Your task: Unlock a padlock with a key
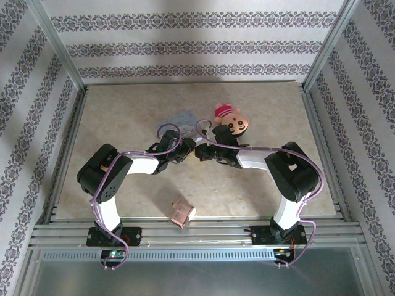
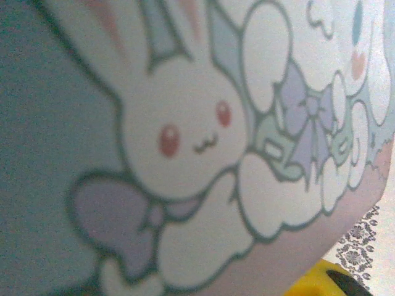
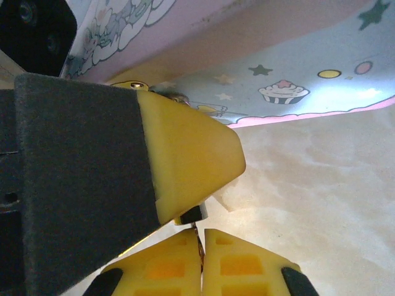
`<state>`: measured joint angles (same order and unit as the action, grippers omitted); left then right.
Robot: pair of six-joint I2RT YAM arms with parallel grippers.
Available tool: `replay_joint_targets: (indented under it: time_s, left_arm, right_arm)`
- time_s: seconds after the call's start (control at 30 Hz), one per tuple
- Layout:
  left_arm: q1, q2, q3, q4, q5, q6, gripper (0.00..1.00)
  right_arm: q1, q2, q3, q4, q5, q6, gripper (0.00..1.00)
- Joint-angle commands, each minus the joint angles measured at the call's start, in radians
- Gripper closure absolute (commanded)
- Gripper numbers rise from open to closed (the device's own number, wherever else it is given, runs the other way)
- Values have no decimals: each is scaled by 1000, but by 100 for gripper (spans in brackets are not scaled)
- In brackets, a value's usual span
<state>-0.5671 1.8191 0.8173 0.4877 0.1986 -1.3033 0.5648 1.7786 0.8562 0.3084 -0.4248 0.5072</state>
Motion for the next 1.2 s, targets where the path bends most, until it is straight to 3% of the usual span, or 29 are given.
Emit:
replay_joint_targets:
  time_s: [0.0, 0.27, 0.77, 1.03, 1.17]
  left_arm:
    - [-19, 45, -34, -62, 165, -120, 97]
    - [-20, 35, -23, -75, 177, -108, 97]
    - [-24, 18, -30, -74, 202, -103, 98]
    - [-17, 17, -57, -46, 179, -130, 98]
    - [-13, 21, -61, -38, 167, -141, 97]
  right_arm:
    - [-8, -35, -13, 75, 38, 25, 100]
    - [-2, -24, -16, 121, 41, 51, 100]
    - [0, 53, -34, 382, 38, 158, 100]
    - [-2, 17, -75, 357, 60, 145, 76]
    - [-5, -16, -121, 345, 60, 139, 70]
